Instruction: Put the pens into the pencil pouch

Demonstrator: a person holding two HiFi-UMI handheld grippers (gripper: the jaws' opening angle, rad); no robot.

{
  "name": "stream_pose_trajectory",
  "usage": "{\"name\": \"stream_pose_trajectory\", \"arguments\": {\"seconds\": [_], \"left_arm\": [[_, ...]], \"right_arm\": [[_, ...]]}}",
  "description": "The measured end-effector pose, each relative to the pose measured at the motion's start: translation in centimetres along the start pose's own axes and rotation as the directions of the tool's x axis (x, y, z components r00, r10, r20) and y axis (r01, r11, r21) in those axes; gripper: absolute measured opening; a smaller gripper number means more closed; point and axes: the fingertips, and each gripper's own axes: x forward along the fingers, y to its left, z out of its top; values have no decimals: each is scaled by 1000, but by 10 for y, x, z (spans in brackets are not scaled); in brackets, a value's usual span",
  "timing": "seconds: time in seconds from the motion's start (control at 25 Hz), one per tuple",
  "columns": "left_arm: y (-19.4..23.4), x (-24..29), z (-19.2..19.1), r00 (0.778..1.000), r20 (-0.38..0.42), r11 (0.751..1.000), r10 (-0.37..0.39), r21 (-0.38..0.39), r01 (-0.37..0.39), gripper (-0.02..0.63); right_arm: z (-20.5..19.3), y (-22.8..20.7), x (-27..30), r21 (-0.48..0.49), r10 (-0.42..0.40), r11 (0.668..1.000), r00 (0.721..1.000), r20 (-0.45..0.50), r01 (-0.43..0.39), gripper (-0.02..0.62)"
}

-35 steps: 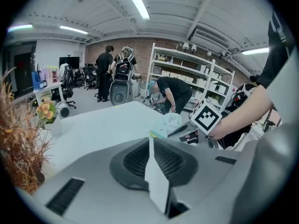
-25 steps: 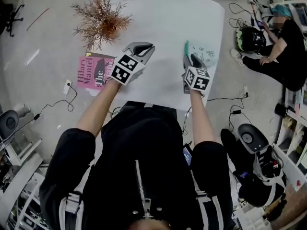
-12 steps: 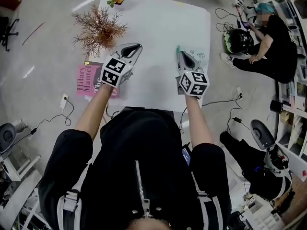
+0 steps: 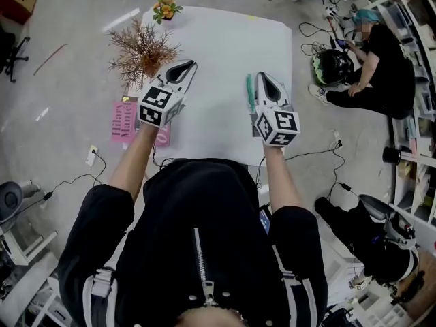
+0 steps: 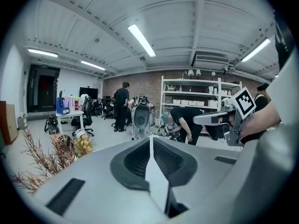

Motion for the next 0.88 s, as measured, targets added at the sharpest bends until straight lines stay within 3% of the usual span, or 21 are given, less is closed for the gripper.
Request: {"name": "stream_pose_trajectory", "arguments": {"seconds": [0.2, 0.88], "left_arm": [[2, -4, 4, 1000, 19, 1000, 13, -4, -13, 40], [0, -7, -9, 1000, 2, 1000, 4, -18, -4, 40]], "right_arm": [[11, 5, -6, -10, -4, 1000, 999, 34, 5, 9], [-4, 12, -9, -15, 1, 1000, 1000, 6, -1, 9]]}}
